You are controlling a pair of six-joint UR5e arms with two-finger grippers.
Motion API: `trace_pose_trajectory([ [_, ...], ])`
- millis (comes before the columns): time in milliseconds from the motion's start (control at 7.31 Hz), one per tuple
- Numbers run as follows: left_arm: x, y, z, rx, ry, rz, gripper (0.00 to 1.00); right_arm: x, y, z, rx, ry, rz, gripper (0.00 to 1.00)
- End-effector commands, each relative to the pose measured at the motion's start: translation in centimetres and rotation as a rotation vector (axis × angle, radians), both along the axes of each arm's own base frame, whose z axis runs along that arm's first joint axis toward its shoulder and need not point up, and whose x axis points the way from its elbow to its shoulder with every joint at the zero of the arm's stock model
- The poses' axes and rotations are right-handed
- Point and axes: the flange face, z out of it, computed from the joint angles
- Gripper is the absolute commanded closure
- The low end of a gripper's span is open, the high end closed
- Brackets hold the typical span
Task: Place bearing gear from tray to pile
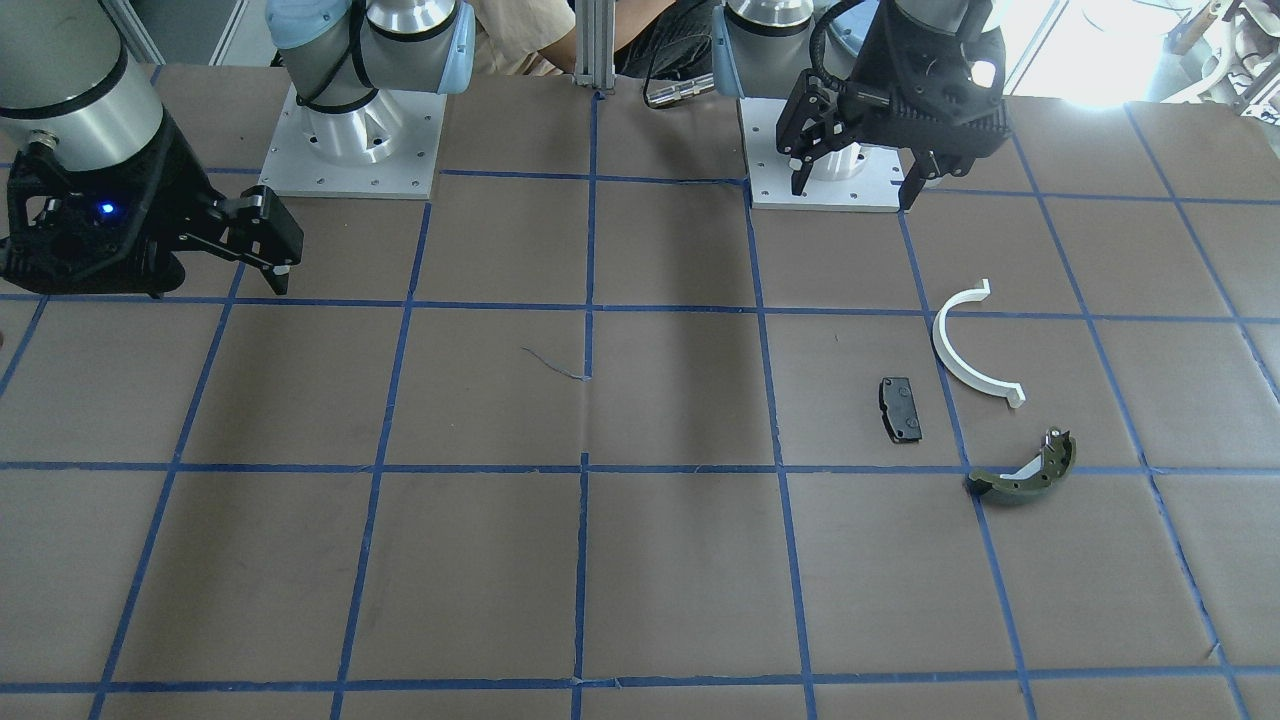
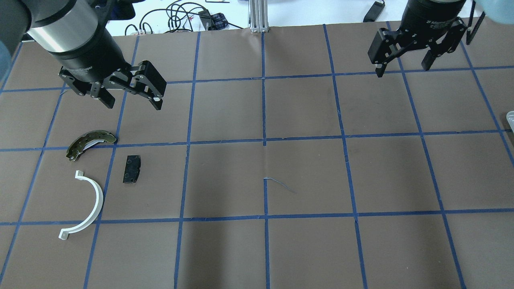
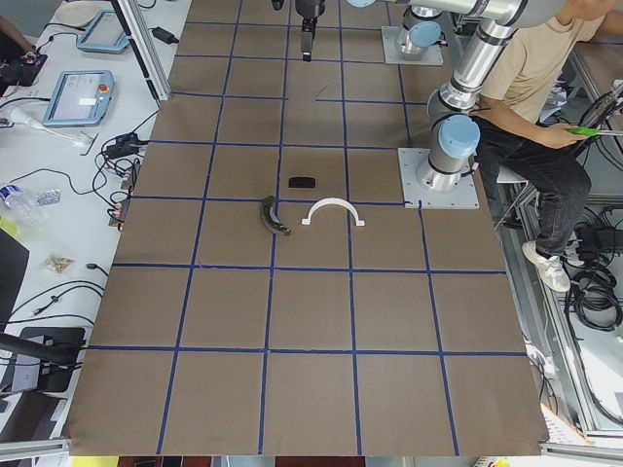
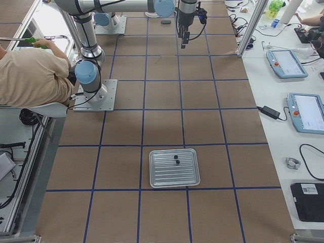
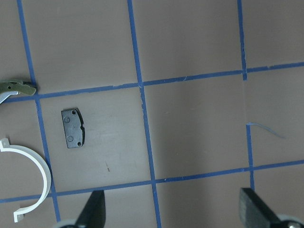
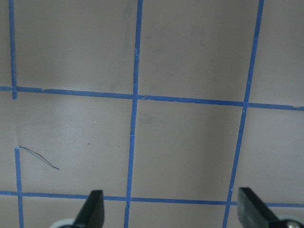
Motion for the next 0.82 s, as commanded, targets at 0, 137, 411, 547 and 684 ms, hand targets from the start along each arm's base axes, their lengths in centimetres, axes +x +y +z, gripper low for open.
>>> trace_pose_trajectory([
  [0, 0.0, -0.6, 0.4, -0.005, -0.005, -0.005, 0.0, 0.3, 0.0, 0.1, -0.004, -0.047, -0.006, 0.0],
  [137, -0.1, -1.4, 0.4, -0.003, -0.001, 0.004, 0.0, 0.2, 0.0, 0.2, -0.011, -0.047, -0.011, 0.0],
  [411, -0.1, -4.2, 3.7, -0.052, 0.002, -0.003, 0.0, 0.5, 0.1, 0.4, -0.014, -0.051, -0.006, 0.0],
  [547, -0.5, -5.7, 3.3, -0.031, 0.002, -0.009, 0.0, 0.8, 0.1, 1.0, -0.028, -0.051, -0.016, 0.0],
  [684, -0.6, -5.5, 2.0, -0.017, 0.001, -0.005, 0.0, 1.5, 0.4, 0.6, -0.019, -0.044, -0.097, 0.0],
])
